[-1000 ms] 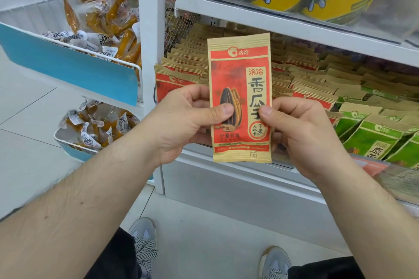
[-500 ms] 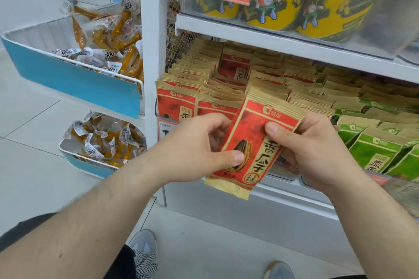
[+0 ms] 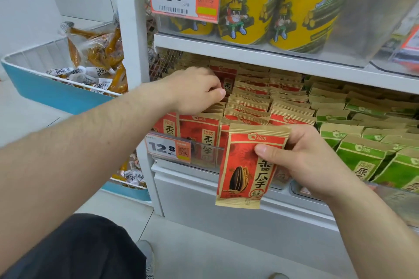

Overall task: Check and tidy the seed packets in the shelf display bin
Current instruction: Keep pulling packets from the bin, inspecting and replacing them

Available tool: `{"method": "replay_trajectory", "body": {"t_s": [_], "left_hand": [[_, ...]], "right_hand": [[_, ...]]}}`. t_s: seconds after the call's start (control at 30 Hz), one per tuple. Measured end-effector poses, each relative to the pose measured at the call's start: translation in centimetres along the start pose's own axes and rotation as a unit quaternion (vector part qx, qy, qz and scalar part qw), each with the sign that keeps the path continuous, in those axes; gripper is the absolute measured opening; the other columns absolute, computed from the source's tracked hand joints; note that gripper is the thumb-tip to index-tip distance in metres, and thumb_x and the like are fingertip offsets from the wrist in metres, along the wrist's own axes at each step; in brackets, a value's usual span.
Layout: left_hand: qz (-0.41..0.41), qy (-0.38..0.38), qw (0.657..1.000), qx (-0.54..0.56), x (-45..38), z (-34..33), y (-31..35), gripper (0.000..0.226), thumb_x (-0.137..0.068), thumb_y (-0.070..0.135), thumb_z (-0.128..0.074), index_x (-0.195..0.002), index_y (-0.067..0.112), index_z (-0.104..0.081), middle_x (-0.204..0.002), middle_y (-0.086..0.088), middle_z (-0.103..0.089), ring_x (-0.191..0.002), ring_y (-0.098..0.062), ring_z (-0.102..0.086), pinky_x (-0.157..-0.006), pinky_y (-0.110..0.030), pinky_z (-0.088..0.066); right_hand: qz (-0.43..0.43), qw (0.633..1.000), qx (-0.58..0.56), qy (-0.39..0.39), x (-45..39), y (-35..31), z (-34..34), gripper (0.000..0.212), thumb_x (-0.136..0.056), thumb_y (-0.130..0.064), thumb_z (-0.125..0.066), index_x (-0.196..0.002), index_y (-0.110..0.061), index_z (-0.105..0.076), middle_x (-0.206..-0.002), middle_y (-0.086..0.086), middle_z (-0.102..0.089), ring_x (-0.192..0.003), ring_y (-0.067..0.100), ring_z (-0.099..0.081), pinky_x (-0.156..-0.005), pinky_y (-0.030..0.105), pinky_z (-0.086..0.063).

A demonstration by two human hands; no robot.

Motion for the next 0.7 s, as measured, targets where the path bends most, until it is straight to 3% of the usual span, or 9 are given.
{"method": "replay_trajectory", "body": {"t_s": [0.1,0.23,0.33,0.43,0.53,0.63,0.7], "left_hand": [[0.042,-0.075,0.995,-0.058,-1.9,-0.3,0.4,0.058,-0.102,0.054,-0.020,-0.139,0.022,-0.050,-0.151,-0.001,-0.040,-0.140,-0.027,-0.031,-0.115,-0.051,-0.021],[0.083,-0.148,0.985,-0.042,-3.2,-1.3,0.0,0.072,-0.096,0.066,-0.014,-0.143,0.023,-0.047,-0.156,-0.002,-0.035,-0.146,-0.025,-0.023,-0.119,-0.051,-0.009],[0.100,-0.148,0.984,-0.015,-3.5,-1.4,0.0,0.075,-0.095,0.070,-0.016,-0.145,0.022,-0.044,-0.156,-0.003,-0.034,-0.146,-0.024,-0.025,-0.120,-0.051,-0.007],[0.096,-0.123,0.987,-0.031,-3.3,-1.4,0.4,0.066,-0.099,0.061,-0.016,-0.138,0.023,-0.052,-0.149,-0.003,-0.045,-0.142,-0.025,-0.032,-0.117,-0.057,0.002],[0.071,-0.042,0.995,-0.053,-2.3,-1.3,0.4,0.053,-0.102,0.050,-0.024,-0.111,0.023,-0.069,-0.133,0.003,-0.058,-0.129,-0.023,-0.046,-0.111,-0.063,-0.002],[0.032,0.136,0.989,-0.052,-0.1,-0.8,0.3,0.034,-0.099,0.036,-0.044,-0.101,0.022,-0.075,-0.123,0.008,-0.065,-0.119,-0.016,-0.053,-0.108,-0.055,-0.017],[-0.007,0.279,0.960,-0.023,1.8,-0.9,0.3,0.020,-0.091,0.024,-0.058,-0.094,0.020,-0.077,-0.111,0.008,-0.071,-0.109,-0.014,-0.061,-0.104,-0.051,-0.028]], "right_hand": [[-0.003,1.000,-0.016,0.004,0.3,-0.1,0.5,0.017,-0.078,-0.007,-0.064,-0.091,-0.012,-0.074,-0.090,0.005,-0.077,-0.084,0.021,-0.074,-0.067,0.030,-0.060],[0.002,1.000,-0.020,0.010,0.4,0.0,0.9,0.016,-0.081,-0.004,-0.064,-0.090,-0.013,-0.074,-0.089,0.004,-0.077,-0.083,0.020,-0.074,-0.066,0.028,-0.059],[0.011,1.000,-0.012,0.005,0.3,0.2,0.9,0.019,-0.074,-0.014,-0.066,-0.087,-0.020,-0.077,-0.094,0.002,-0.077,-0.089,0.020,-0.074,-0.075,0.032,-0.060],[0.010,1.000,-0.010,0.002,0.2,0.2,0.8,0.018,-0.079,-0.009,-0.066,-0.089,-0.020,-0.077,-0.093,0.002,-0.077,-0.088,0.020,-0.074,-0.075,0.033,-0.060],[0.003,1.000,0.006,0.008,0.1,0.4,0.6,0.019,-0.086,-0.002,-0.063,-0.093,-0.016,-0.074,-0.094,0.002,-0.077,-0.090,0.020,-0.073,-0.078,0.038,-0.060],[0.001,1.000,0.023,0.008,0.1,0.5,0.4,0.020,-0.086,-0.002,-0.064,-0.093,-0.017,-0.075,-0.094,0.002,-0.077,-0.090,0.020,-0.073,-0.080,0.040,-0.058],[0.000,1.000,0.028,0.008,0.1,0.6,0.4,0.020,-0.086,-0.002,-0.064,-0.093,-0.017,-0.075,-0.094,0.001,-0.077,-0.090,0.020,-0.073,-0.080,0.040,-0.057]]}}
Point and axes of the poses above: each hand's wrist, its own x-axis away from the middle knuckle, its own z-axis out of the back of the hand, y = z × x, the point moved 2 cm from there along -x, towards the middle knuckle
